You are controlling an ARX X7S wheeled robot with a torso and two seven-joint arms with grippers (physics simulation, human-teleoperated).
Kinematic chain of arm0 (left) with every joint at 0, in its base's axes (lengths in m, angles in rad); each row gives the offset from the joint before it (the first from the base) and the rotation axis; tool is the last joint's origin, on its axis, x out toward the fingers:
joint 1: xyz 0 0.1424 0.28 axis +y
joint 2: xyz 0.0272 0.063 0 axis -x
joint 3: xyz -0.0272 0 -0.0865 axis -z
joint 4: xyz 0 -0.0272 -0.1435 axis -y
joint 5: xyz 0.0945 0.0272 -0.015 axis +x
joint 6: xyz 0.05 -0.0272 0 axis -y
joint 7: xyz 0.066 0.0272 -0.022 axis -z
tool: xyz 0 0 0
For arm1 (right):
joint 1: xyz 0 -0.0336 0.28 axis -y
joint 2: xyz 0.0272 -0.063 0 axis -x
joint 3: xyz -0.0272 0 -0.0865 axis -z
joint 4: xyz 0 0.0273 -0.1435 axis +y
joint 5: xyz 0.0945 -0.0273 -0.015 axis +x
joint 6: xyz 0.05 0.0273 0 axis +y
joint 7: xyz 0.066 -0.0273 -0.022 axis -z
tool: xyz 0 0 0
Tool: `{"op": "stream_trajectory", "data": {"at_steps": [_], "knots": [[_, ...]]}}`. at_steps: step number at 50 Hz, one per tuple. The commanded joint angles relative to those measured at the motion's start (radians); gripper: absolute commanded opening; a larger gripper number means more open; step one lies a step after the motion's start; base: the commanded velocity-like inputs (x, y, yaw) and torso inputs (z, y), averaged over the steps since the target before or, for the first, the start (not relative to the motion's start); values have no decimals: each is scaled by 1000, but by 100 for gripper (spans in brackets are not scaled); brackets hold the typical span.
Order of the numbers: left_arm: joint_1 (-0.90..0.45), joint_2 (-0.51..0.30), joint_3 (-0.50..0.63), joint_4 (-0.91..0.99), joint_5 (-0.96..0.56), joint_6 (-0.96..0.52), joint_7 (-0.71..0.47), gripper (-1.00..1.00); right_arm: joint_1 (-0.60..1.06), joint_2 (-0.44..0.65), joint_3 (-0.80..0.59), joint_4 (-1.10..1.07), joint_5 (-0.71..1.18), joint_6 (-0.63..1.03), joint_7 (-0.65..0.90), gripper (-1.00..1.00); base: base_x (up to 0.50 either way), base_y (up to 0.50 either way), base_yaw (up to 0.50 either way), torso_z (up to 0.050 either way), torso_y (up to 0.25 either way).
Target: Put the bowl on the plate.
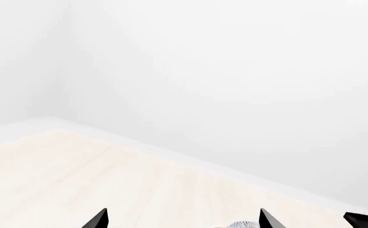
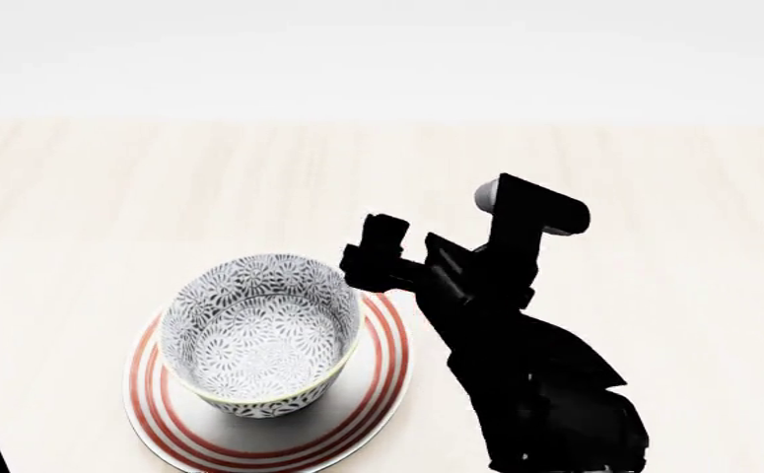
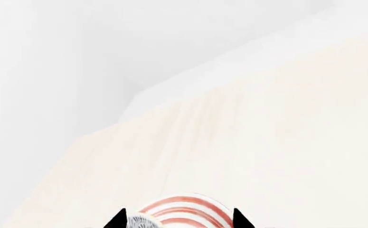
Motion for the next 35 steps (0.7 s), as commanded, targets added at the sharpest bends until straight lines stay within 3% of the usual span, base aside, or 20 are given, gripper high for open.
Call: {"op": "stream_trajectory", "data": {"at_steps": [1,5,11,28,35], "knots": [[-5,-5,-1,7,-14,-3,-8,100,-309,246,171,-772,154,-205,298,100,0,0,0,0,0],[-14,-6,8,6,-9,-6,-9,100,-472,356,267,-1060,245,-226,380,100,0,0,0,0,0],[-34,-7,20,-5,-2,-11,-11,100,-610,445,377,-1248,302,-276,432,100,0,0,0,0,0],[-66,-13,41,-29,7,-5,-3,100,-850,627,533,-1589,364,-297,503,100,0,0,0,0,0],[-55,-16,38,-20,2,17,11,100,-1018,707,601,-1783,283,-305,512,100,0,0,0,0,0]]}}
